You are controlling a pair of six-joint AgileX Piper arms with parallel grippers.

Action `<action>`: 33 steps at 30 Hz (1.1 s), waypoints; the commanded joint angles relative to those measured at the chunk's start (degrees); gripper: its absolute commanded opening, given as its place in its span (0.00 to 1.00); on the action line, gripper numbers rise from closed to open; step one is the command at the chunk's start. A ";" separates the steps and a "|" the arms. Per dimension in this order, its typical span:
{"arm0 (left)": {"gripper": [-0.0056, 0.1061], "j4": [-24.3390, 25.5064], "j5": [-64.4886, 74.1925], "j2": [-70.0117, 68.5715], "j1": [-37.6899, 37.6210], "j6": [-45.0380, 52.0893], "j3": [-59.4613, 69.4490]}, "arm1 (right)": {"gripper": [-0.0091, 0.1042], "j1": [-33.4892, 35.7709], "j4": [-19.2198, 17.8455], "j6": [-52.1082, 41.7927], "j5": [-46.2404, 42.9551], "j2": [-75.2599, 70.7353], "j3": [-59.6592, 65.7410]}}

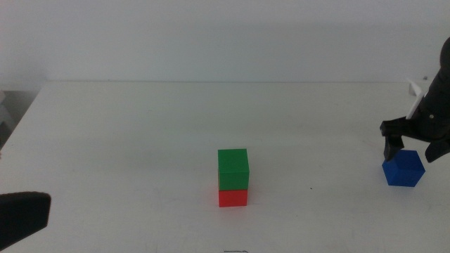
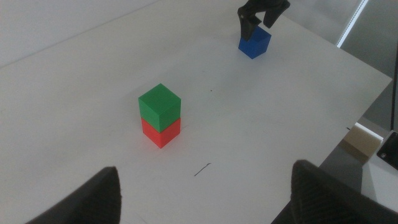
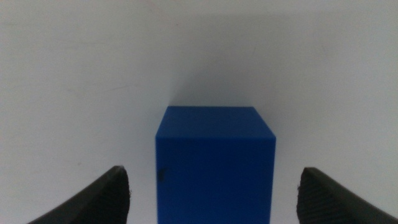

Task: Stack red cubes first, then green, then blue cubes in a specific spot.

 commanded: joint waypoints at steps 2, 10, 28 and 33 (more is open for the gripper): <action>0.89 -0.45 -4.00 0.73 -0.10 -0.22 -1.15 | 0.73 -0.26 -1.05 -0.11 -1.58 -0.80 -1.69; 0.89 -0.45 -4.00 0.73 -0.10 -0.22 -1.15 | 0.07 0.64 -3.05 -0.58 1.44 -2.01 -1.69; 0.89 -0.45 -3.94 1.00 -0.10 -0.22 -1.15 | 0.07 39.57 -10.64 27.19 15.39 -7.54 -22.77; 0.89 -0.45 -3.94 1.06 -0.10 -0.22 -1.15 | 0.07 45.74 -13.38 32.34 15.39 -7.17 -23.27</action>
